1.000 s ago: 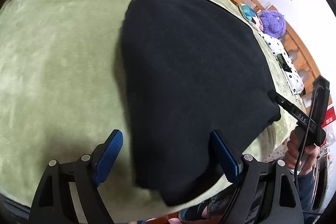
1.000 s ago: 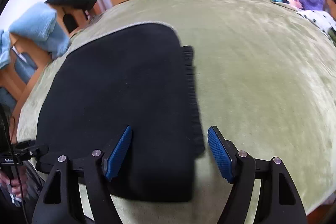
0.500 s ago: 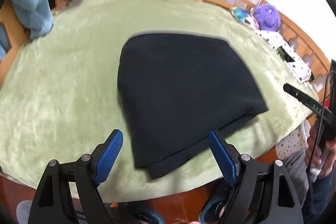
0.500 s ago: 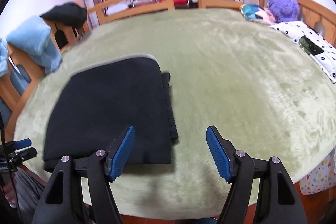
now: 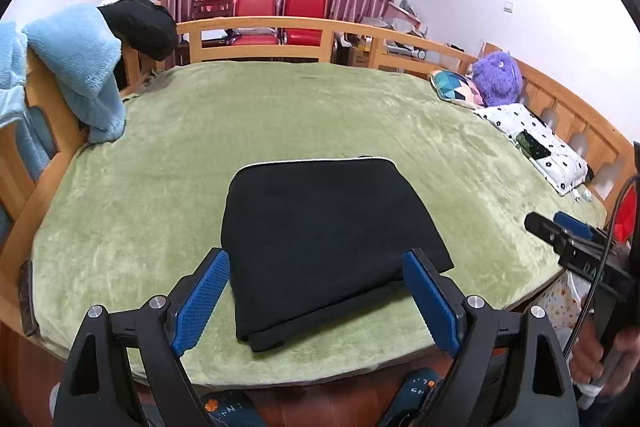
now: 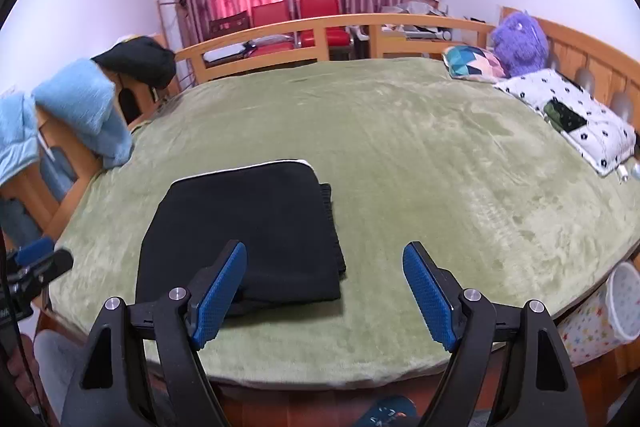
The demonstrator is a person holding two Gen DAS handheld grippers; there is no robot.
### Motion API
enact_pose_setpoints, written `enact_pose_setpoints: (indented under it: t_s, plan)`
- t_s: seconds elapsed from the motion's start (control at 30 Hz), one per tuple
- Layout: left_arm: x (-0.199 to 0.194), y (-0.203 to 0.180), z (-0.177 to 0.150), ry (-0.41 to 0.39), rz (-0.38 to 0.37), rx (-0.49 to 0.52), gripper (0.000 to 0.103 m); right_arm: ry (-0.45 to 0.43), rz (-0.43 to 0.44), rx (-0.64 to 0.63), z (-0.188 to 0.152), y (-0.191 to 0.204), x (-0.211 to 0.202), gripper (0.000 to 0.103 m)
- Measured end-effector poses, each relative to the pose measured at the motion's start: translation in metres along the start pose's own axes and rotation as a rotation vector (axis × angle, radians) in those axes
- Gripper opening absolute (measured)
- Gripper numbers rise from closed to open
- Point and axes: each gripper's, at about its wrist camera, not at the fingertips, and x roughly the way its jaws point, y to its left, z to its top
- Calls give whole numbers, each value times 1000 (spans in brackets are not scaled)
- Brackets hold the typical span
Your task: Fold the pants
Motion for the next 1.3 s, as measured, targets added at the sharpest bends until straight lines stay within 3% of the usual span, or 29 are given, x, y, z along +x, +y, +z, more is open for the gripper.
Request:
enact_pose_setpoints:
  t_s: [0.07,0.13,0.2,1.3]
  plan:
    - [-5,-3,1,-10,10,2,91,-5,-25,-14,-1,4,-9,83]
    - [-10,-5,3,-16,10,-2,92,-28,-30,-21,-1,5,-18,99]
    - [-12,-8,3,-25,17,-1,93,-52,-41,-29,-2,6,-26,102]
    - [-34,-4,0,-45,30,-46,93,-53,-43,-25,-10,-4,-40,102]
